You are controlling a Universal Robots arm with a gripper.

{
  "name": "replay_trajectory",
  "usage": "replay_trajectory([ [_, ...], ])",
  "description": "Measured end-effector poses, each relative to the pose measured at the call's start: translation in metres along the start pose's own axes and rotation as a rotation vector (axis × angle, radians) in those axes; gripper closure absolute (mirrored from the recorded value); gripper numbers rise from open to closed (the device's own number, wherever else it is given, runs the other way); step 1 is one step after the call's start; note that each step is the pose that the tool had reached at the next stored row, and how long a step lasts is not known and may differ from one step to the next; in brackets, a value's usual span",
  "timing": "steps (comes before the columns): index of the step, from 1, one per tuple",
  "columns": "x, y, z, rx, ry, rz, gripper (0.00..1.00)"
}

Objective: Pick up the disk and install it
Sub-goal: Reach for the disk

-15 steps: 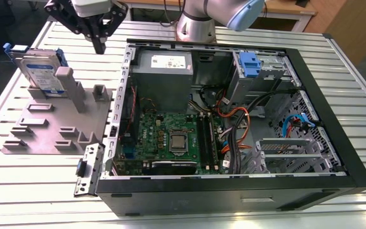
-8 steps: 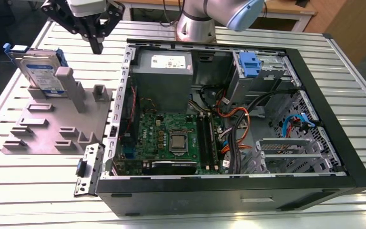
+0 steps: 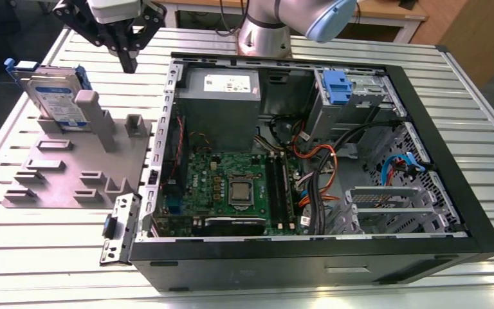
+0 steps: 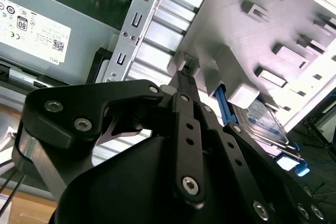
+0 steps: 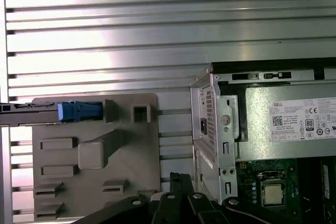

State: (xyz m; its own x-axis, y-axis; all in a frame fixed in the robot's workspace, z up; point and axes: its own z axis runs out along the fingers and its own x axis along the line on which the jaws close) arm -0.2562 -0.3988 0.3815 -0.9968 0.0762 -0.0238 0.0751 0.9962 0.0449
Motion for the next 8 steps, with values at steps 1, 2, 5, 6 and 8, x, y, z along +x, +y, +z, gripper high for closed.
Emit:
replay_trajectory([
  [1,0.0002,0.0000,0.0001,0.0000,0.0000,0.000,0.89],
  [2,0.0005,-0.0001,0.0006,0.0000,0.0000,0.000,0.89],
  [5,0.0010,-0.0001,0.0009,-0.0002,-0.0001,0.000,0.89],
  [6,0.0012,-0.0001,0.0010,-0.0002,-0.0002,0.000,0.89],
  [8,0.0015,-0.0002,0.0011,-0.0001,-0.0001,0.000,0.89],
])
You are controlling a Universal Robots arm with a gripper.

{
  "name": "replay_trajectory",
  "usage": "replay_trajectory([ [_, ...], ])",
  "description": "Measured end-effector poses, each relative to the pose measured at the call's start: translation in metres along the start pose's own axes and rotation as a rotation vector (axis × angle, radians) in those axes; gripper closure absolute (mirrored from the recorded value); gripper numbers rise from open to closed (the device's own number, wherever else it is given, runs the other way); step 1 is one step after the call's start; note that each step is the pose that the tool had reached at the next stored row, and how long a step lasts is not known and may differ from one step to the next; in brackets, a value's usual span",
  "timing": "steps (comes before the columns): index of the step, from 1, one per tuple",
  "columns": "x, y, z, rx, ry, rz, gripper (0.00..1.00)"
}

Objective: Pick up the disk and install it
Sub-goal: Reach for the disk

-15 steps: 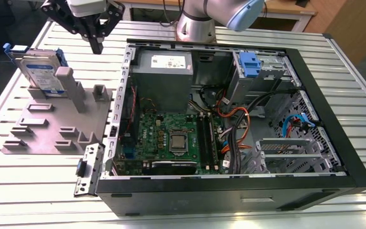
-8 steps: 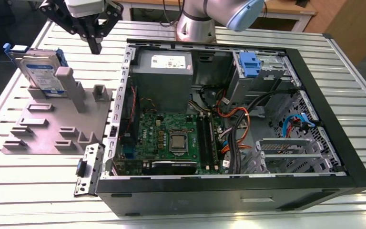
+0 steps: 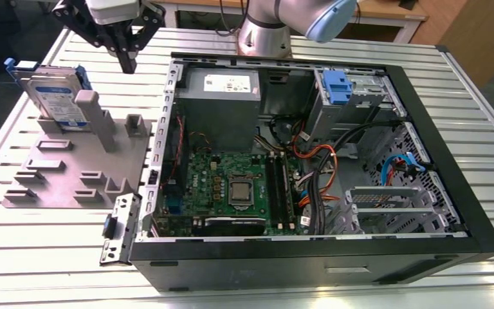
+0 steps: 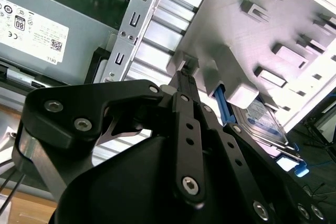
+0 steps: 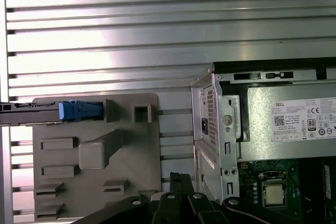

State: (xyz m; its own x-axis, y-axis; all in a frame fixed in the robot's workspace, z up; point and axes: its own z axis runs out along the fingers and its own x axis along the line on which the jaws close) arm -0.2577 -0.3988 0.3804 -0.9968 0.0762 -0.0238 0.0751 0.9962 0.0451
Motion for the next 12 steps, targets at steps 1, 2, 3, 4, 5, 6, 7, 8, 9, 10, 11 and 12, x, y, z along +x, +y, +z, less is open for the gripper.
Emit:
replay_trajectory([
  [1,0.0003,0.0000,0.0000,0.0001,0.0000,0.000,0.89],
  [2,0.0007,-0.0001,0.0001,0.0000,0.0000,0.000,0.89],
  [3,0.0009,-0.0001,0.0002,0.0000,0.0000,0.000,0.89],
  [4,0.0011,-0.0001,0.0003,0.0000,0.0001,0.000,0.89],
  [5,0.0012,-0.0001,0.0004,0.0001,0.0001,0.000,0.89],
  [6,0.0015,-0.0001,0.0005,0.0001,0.0000,0.000,0.89],
  [7,0.0017,-0.0002,0.0005,0.0001,0.0000,0.000,0.89],
  [8,0.0019,-0.0002,0.0006,0.0001,0.0001,0.000,0.89],
  [9,0.0022,-0.0002,0.0007,0.0001,0.0001,0.000,0.89],
  [10,0.0023,-0.0002,0.0008,0.0001,0.0001,0.000,0.89],
  [11,0.0025,-0.0003,0.0009,0.0002,0.0002,0.000,0.89],
  [12,0.0026,-0.0003,0.0010,0.0002,0.0003,0.000,0.89],
])
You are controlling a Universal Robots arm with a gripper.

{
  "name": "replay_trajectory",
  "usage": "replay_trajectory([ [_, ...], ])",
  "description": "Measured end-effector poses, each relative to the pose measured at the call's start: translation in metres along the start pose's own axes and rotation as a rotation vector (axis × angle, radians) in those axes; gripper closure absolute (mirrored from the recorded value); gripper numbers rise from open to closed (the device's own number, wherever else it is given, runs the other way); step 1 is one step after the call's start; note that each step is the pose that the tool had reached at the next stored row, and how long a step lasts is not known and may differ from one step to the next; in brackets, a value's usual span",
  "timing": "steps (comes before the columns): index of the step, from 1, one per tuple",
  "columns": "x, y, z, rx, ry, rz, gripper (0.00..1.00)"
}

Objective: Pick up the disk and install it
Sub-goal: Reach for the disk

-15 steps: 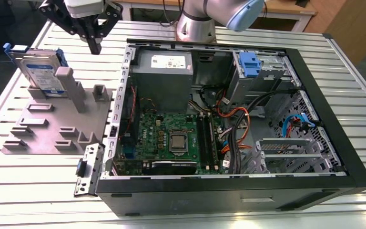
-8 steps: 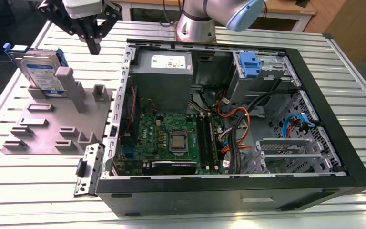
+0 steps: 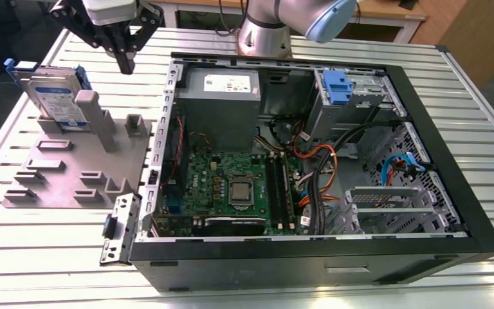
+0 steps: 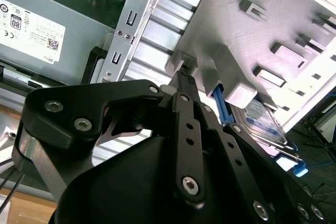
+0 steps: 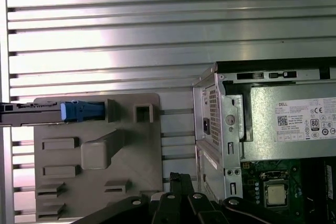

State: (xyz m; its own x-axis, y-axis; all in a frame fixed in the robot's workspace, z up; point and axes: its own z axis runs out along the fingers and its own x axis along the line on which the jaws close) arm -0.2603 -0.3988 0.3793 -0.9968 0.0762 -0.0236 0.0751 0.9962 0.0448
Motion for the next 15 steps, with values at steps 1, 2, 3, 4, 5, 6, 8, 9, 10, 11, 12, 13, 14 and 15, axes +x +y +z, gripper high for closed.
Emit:
replay_trajectory([
  [1,0.0002,0.0000,0.0003,-0.0001,0.0000,0.000,0.89],
  [2,0.0003,-0.0001,0.0005,0.0000,0.0001,0.000,0.89],
  [3,0.0004,0.0000,0.0007,-0.0001,0.0001,0.000,0.89],
  [4,0.0004,-0.0001,0.0008,-0.0001,0.0003,0.000,0.89],
  [5,0.0005,-0.0001,0.0009,-0.0001,0.0004,0.000,0.89],
  [6,0.0006,-0.0001,0.0010,-0.0001,0.0004,0.000,0.89],
  [8,0.0009,-0.0001,0.0012,-0.0001,0.0004,0.000,0.89],
  [9,0.0010,-0.0001,0.0013,0.0000,0.0004,0.000,0.89],
  [10,0.0010,-0.0001,0.0013,0.0000,0.0004,0.000,0.89],
  [11,0.0010,-0.0001,0.0014,0.0000,0.0004,0.000,0.89],
  [12,0.0011,-0.0001,0.0014,-0.0001,0.0004,0.000,0.89],
  [13,0.0012,-0.0001,0.0015,-0.0002,0.0003,0.000,0.89],
  [14,0.0012,-0.0001,0.0016,-0.0001,0.0004,0.000,0.89],
  [15,0.0018,-0.0002,0.0018,-0.0001,0.0004,0.000,0.89],
])
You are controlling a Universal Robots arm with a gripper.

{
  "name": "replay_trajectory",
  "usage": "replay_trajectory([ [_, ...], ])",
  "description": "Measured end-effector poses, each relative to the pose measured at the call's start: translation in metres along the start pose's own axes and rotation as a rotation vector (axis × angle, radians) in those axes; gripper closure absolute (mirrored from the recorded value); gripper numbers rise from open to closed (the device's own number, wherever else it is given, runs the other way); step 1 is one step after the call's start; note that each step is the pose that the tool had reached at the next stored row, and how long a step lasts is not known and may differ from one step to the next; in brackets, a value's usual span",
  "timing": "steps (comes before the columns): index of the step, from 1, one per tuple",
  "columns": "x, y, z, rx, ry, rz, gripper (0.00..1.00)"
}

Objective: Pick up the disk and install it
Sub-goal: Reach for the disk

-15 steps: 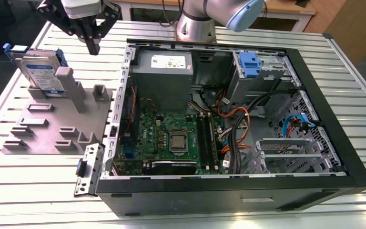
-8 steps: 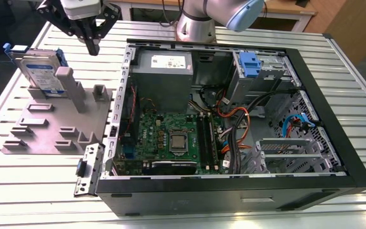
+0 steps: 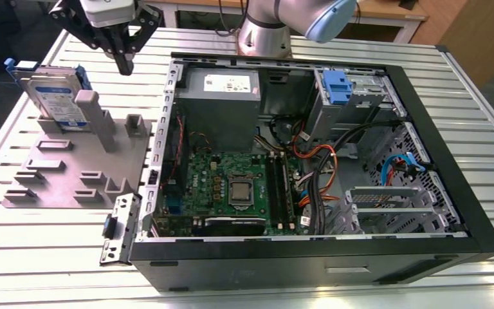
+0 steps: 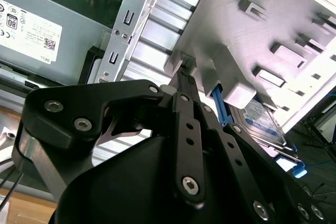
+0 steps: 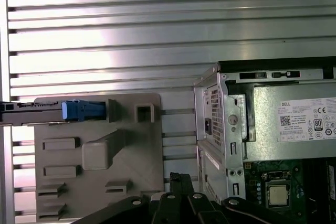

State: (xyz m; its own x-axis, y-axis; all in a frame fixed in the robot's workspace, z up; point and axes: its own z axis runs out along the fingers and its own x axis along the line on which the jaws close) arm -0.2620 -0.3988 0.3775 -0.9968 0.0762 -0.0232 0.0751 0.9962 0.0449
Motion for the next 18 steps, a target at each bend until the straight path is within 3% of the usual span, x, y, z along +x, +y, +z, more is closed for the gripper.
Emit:
replay_trajectory([
  [4,0.0005,0.0000,0.0003,-0.0001,0.0000,0.000,0.89],
  [6,0.0040,-0.0004,0.0031,0.0000,0.0007,0.000,0.89],
  [18,0.0053,-0.0005,0.0031,0.0001,0.0007,0.000,0.89],
])
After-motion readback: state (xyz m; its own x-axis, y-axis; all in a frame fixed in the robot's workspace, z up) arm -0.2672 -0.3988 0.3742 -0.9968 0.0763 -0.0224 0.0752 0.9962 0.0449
